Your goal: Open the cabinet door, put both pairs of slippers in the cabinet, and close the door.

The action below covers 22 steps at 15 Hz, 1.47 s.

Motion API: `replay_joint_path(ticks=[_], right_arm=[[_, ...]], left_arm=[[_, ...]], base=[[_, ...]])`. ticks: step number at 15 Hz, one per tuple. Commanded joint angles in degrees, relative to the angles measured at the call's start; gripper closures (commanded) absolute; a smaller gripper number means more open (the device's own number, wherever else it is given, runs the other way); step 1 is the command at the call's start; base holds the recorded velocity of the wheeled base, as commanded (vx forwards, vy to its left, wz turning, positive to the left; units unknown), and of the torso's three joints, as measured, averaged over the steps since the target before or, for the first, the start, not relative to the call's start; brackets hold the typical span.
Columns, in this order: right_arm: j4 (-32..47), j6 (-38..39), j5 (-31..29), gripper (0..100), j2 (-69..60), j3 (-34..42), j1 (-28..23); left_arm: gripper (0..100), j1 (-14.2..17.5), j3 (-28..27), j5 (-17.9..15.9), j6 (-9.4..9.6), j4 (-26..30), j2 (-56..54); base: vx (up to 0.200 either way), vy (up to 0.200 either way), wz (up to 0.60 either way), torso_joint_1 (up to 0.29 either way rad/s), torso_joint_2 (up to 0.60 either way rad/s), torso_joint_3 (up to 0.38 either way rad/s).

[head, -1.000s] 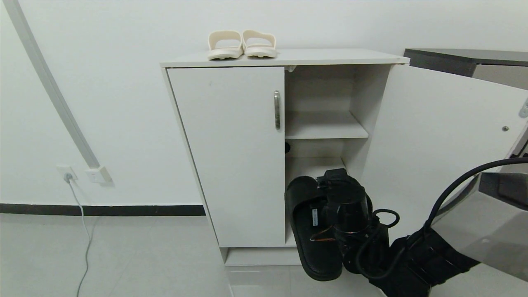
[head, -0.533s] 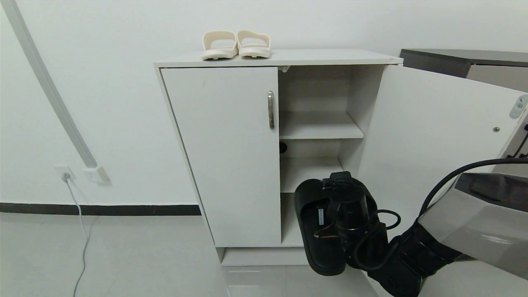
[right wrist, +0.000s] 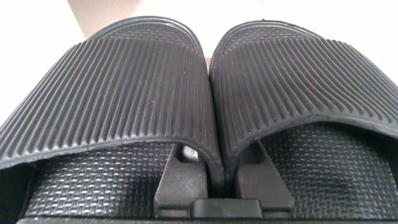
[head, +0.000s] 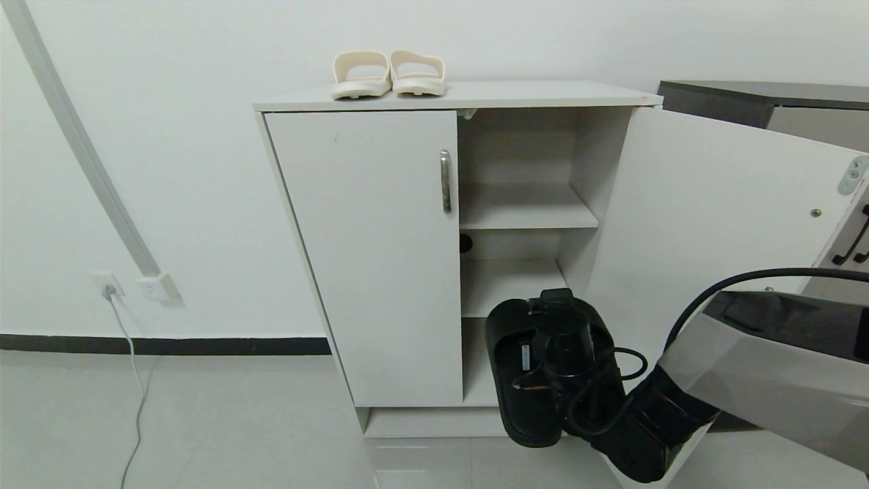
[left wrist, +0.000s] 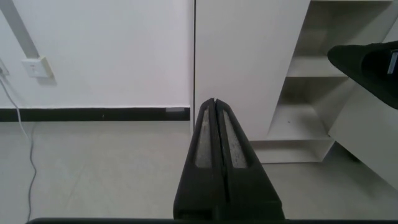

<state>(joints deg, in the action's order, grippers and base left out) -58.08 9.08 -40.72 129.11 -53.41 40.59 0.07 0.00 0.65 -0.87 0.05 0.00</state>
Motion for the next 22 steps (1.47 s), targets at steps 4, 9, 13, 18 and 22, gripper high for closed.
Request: replay_joint_path(ticks=[4, 9, 13, 18, 22], right_arm=[[-0.63, -0.03, -0.06, 100, 1.49, -0.29, -0.16], [-0.81, 0.06, -0.06, 100, 1.76, -0.29, -0.34], [-2.66, -0.12, -0.24, 100, 2.29, -0.21, -0.16], [-14.61, -5.92, -0.24, 100, 2.81, 3.05, -0.08], [-25.24, -12.60, -0.06, 100, 4.83, 4.54, -0.34]], left_arm=[[100, 0.01, -0.09, -0.12, 0.07, 0.04, 0.09], [100, 0.01, -0.09, -0.12, 0.07, 0.13, 0.09], [100, 0.01, -0.09, -0.12, 0.07, 0.13, 0.09], [100, 0.01, 0.00, 0.06, -0.19, 0.04, 0.09], [100, 0.01, 0.00, 0.06, -0.19, -0.05, 0.09]], base=[[0.000, 0.000, 0.00, 0.000, 0.00, 0.000], [0.000, 0.000, 0.00, 0.000, 0.00, -0.159], [0.000, 0.000, 0.00, 0.002, 0.00, -0.194], [0.000, 0.000, 0.00, 0.007, 0.00, -0.183], [0.000, 0.000, 0.00, 0.003, 0.00, -0.016]])
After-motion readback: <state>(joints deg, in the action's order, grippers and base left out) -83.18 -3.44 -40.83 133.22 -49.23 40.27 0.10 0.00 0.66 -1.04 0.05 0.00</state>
